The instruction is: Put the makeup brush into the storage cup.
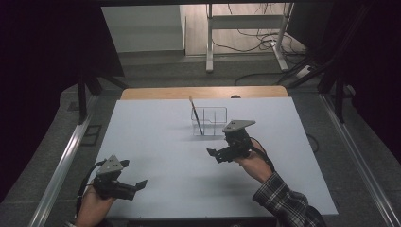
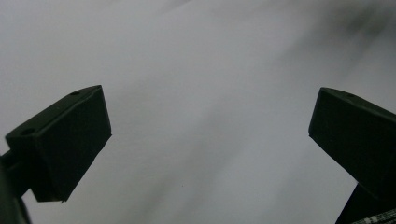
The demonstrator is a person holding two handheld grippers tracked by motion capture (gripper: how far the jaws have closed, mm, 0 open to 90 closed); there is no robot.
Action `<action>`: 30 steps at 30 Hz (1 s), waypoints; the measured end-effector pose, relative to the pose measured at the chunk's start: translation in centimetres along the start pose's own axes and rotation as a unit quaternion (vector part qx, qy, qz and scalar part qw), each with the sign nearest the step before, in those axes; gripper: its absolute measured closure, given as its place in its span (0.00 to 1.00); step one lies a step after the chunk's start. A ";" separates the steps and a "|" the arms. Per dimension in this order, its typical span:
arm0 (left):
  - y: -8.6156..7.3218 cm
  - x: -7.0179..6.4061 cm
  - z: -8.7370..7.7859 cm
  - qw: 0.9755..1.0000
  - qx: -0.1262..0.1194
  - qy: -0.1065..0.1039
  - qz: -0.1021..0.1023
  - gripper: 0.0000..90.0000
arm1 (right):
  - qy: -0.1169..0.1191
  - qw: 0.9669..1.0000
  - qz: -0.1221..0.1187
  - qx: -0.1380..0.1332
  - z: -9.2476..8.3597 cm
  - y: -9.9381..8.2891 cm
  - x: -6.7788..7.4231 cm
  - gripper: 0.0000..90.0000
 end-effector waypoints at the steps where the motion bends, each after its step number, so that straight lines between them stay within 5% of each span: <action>1: 0.0 0.0 0.0 1.000 0.000 0.000 -0.001 0.00 | -0.001 1.000 0.001 0.001 -0.1 -0.1 0.0 0.02; 30: -0.1 0.0 0.1 1.000 0.006 0.000 0.003 0.00 | -0.013 1.000 0.019 0.009 -1.8 -3.4 -0.6 0.02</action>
Point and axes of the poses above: each handheld gripper's, and its own axes: z roughly forward along the jaws, y roughly out of its top, x roughly to its left, the point moved 7 cm from there along z, roughly forward along the jaws, and after that the axes turned 15 degrees about x, right-handed, at the moved point
